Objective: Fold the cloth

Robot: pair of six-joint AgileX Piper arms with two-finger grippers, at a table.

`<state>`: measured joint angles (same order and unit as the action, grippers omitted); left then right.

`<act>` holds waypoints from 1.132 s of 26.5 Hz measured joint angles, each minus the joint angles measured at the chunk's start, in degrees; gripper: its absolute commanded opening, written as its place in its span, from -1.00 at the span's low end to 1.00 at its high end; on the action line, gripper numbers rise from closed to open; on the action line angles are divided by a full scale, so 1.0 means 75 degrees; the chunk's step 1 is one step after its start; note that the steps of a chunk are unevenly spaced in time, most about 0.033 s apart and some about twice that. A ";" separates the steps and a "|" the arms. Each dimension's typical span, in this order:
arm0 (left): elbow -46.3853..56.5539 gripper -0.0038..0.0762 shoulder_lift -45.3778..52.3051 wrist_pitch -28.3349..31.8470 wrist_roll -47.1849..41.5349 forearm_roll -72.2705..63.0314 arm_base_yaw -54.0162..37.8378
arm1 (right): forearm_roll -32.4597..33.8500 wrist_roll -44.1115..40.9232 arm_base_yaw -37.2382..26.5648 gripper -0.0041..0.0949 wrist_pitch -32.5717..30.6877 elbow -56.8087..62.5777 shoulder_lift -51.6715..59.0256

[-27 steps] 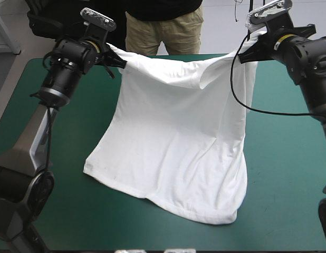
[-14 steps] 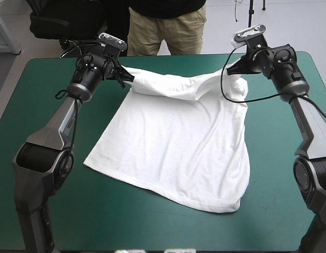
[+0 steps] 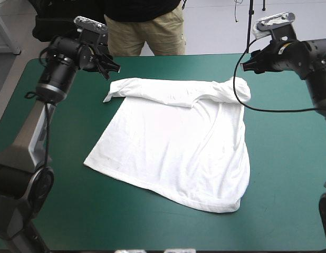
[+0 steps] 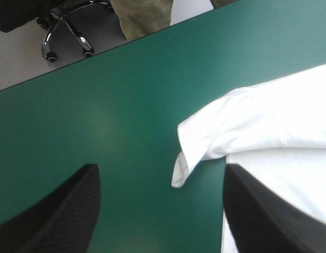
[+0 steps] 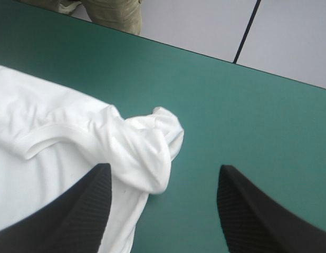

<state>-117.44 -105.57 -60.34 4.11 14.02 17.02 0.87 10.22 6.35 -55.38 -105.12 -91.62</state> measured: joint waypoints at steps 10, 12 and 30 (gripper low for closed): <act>0.2612 0.22 0.2329 -0.1338 0.0176 -0.0168 0.0000 | -0.1576 0.0423 0.0000 0.09 -0.2000 0.1997 0.3075; 0.3527 0.22 0.2721 -0.1338 0.0086 -0.0188 0.0000 | -0.1762 0.0423 0.0000 0.09 -0.2000 0.2704 0.3589; 0.7765 0.22 0.3229 0.0858 0.0852 -0.2583 -0.2014 | -0.2414 0.0556 0.0000 0.09 -0.0911 0.6738 0.5421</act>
<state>-59.20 -81.35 -53.91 10.50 -5.35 1.91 -17.24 14.39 6.35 -62.22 -54.58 -50.96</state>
